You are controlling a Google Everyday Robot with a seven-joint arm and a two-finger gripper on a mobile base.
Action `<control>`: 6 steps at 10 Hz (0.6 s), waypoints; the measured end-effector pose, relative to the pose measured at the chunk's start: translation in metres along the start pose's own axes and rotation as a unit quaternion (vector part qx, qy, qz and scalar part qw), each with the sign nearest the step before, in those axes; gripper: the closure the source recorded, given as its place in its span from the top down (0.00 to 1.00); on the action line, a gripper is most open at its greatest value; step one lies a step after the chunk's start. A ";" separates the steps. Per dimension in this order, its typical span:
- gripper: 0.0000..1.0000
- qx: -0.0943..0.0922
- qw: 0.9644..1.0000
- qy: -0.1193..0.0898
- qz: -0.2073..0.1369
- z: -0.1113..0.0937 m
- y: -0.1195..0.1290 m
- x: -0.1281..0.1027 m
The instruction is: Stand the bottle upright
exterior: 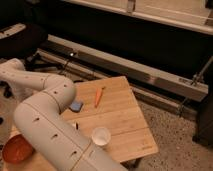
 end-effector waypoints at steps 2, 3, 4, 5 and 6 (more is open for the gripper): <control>0.44 0.001 1.000 -0.020 -0.014 -0.009 0.001 -0.001; 0.44 0.003 0.999 -0.031 -0.023 -0.015 0.001 -0.001; 0.44 0.007 0.999 -0.043 -0.032 -0.022 0.002 -0.001; 0.44 0.009 0.998 -0.055 -0.039 -0.028 0.003 0.000; 0.44 0.011 0.997 -0.068 -0.046 -0.035 0.004 0.002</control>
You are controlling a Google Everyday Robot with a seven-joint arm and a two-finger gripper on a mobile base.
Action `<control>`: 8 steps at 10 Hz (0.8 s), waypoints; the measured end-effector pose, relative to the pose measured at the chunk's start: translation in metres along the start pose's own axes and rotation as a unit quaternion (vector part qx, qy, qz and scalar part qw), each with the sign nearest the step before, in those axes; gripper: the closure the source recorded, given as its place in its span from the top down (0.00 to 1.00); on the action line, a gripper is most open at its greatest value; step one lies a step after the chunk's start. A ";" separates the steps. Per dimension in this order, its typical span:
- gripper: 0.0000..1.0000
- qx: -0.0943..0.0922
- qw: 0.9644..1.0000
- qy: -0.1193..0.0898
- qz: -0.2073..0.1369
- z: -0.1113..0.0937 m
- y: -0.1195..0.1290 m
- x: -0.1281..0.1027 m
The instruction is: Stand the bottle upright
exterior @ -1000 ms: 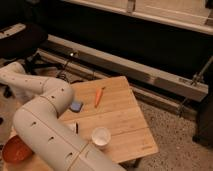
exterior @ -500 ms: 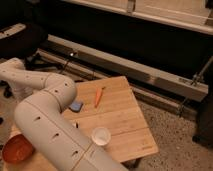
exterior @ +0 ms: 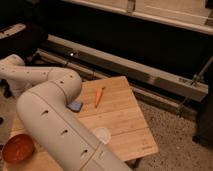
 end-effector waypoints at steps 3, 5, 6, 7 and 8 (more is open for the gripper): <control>0.44 -0.001 0.999 -0.037 -0.006 -0.018 0.002 0.006; 0.44 -0.003 0.998 -0.061 -0.009 -0.027 0.003 0.011; 0.44 -0.005 0.997 -0.073 -0.010 -0.031 0.004 0.014; 0.44 -0.008 0.997 -0.082 -0.011 -0.034 0.005 0.017; 0.44 -0.010 0.996 -0.093 -0.012 -0.037 0.005 0.021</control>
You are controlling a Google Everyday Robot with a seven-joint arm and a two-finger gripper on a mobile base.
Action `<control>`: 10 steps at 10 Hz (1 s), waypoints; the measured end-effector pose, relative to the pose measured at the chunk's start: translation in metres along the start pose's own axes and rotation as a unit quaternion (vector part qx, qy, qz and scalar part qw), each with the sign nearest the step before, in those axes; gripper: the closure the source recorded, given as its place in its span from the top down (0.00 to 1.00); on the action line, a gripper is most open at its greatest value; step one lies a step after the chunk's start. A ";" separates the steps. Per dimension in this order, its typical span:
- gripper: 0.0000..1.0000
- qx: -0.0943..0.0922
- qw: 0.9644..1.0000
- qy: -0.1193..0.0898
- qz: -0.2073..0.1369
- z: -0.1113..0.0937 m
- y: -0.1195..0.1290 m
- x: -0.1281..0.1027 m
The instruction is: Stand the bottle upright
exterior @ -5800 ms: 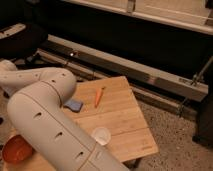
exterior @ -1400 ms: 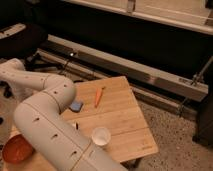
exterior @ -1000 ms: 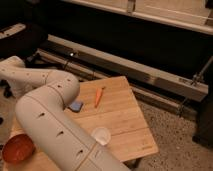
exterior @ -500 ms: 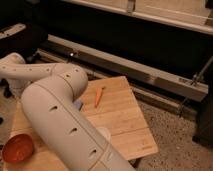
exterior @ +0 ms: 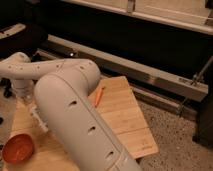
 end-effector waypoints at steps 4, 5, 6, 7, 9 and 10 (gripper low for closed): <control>0.44 0.009 0.998 -0.055 -0.013 -0.023 -0.003 0.002; 0.44 0.012 0.997 -0.069 -0.018 -0.029 -0.003 0.002; 0.44 0.012 0.997 -0.079 -0.020 -0.032 -0.003 0.002; 0.44 0.012 0.996 -0.090 -0.022 -0.036 -0.002 0.004; 0.44 0.011 0.994 -0.110 -0.025 -0.041 -0.002 0.007; 0.44 0.011 0.992 -0.122 -0.029 -0.044 -0.002 0.008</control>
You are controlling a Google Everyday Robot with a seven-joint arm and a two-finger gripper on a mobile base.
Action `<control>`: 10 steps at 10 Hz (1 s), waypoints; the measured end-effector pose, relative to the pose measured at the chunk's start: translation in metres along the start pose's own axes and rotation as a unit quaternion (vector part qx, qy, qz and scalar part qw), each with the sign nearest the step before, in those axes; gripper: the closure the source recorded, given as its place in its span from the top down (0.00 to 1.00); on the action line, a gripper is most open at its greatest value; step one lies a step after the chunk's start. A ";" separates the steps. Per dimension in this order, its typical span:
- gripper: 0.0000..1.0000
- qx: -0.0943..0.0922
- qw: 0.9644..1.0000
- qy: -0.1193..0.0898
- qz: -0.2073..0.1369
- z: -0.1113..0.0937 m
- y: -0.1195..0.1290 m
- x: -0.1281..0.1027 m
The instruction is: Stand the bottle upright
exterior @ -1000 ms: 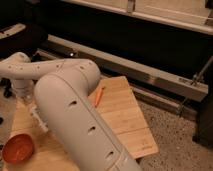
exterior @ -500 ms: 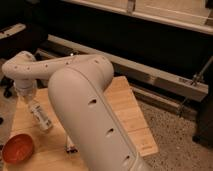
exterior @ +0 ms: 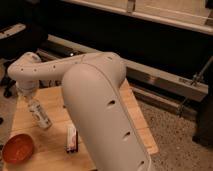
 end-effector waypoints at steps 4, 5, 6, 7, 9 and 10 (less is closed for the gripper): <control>0.44 0.007 0.999 -0.031 -0.018 -0.008 0.001 0.000; 0.44 0.009 0.999 -0.038 -0.022 -0.010 0.001 -0.001; 0.44 0.010 0.999 -0.043 -0.026 -0.011 0.001 -0.001; 0.44 0.012 0.998 -0.049 -0.030 -0.014 0.002 -0.002; 0.44 0.014 0.997 -0.062 -0.038 -0.022 0.004 -0.003; 0.44 0.015 0.997 -0.065 -0.041 -0.024 0.005 -0.003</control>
